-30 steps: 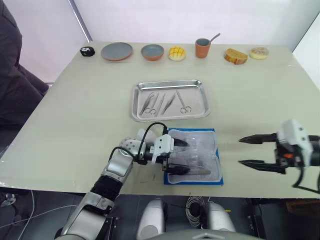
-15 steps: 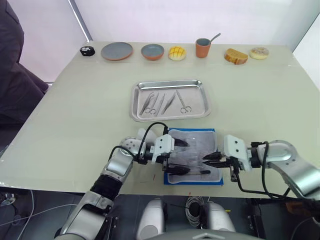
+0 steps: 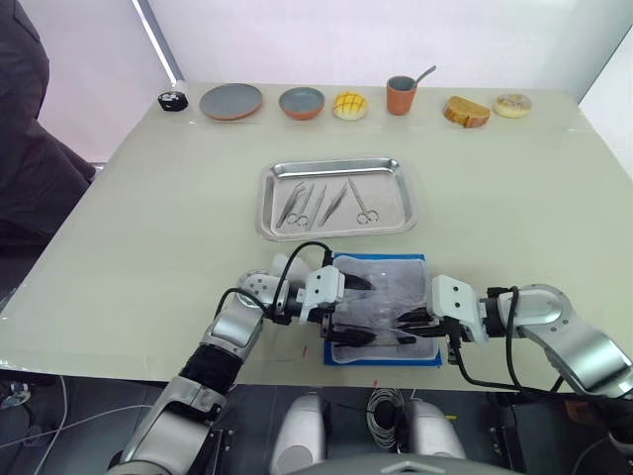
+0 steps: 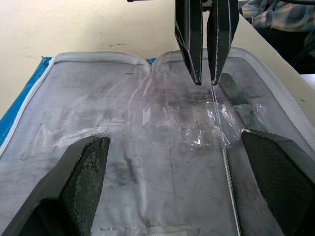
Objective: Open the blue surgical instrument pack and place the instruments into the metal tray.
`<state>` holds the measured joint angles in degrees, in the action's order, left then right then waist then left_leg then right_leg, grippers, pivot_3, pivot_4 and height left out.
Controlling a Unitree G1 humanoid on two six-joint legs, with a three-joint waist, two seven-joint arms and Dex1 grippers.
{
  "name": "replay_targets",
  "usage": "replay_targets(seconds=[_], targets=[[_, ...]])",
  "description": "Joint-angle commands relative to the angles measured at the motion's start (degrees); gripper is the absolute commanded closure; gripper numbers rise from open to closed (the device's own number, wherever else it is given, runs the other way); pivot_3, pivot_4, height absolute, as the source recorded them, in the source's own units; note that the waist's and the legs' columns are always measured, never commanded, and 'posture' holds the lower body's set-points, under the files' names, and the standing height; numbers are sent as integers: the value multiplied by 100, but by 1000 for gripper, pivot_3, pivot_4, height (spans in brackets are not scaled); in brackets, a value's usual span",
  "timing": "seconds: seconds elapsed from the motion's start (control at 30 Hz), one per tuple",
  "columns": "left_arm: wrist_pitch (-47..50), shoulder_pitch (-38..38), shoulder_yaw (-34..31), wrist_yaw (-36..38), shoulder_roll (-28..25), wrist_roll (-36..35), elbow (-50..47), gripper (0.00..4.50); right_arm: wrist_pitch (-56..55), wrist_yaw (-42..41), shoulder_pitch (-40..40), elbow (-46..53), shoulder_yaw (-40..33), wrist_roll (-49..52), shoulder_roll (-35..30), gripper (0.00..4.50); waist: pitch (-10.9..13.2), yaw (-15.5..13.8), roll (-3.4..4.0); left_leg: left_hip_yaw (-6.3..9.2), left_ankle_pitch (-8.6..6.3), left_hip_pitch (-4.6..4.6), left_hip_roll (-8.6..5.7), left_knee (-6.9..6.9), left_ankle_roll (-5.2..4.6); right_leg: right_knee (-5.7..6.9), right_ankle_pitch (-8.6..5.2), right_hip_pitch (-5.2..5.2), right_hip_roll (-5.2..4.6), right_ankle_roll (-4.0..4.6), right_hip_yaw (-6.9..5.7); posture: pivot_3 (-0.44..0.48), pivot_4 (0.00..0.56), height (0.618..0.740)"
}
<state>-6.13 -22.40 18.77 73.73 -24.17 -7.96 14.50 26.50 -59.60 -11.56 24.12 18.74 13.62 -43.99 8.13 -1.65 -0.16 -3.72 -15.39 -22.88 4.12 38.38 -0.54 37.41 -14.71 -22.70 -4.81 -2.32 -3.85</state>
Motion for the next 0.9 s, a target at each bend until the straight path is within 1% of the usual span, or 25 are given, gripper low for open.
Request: replay_targets(seconds=[0.03,0.23,0.6,0.9], targets=[[47,128,236,31,-47,216,193,0,39,32,24,253,21,-18,16,4087,0,0,0,0,0,0,0,0,0,0,0,0,0,0,0,0,150,740],[82,138,226,22,-67,206,128,0,78,63,82,270,102,-149,-26,4087,0,5,0,0,0,0,0,0,0,0,0,0,0,0,0,0,150,740],[211,141,260,-54,-9,210,8,0,220,224,-15,213,287,-468,82,4087,-1,8,-1,0,0,0,0,1,0,1,0,0,0,0,0,0,150,740],[234,181,265,-90,11,213,-25,0,649,281,-32,242,544,-676,57,4087,-9,15,-5,0,0,2,0,1,0,2,0,0,0,0,0,0,150,740]])
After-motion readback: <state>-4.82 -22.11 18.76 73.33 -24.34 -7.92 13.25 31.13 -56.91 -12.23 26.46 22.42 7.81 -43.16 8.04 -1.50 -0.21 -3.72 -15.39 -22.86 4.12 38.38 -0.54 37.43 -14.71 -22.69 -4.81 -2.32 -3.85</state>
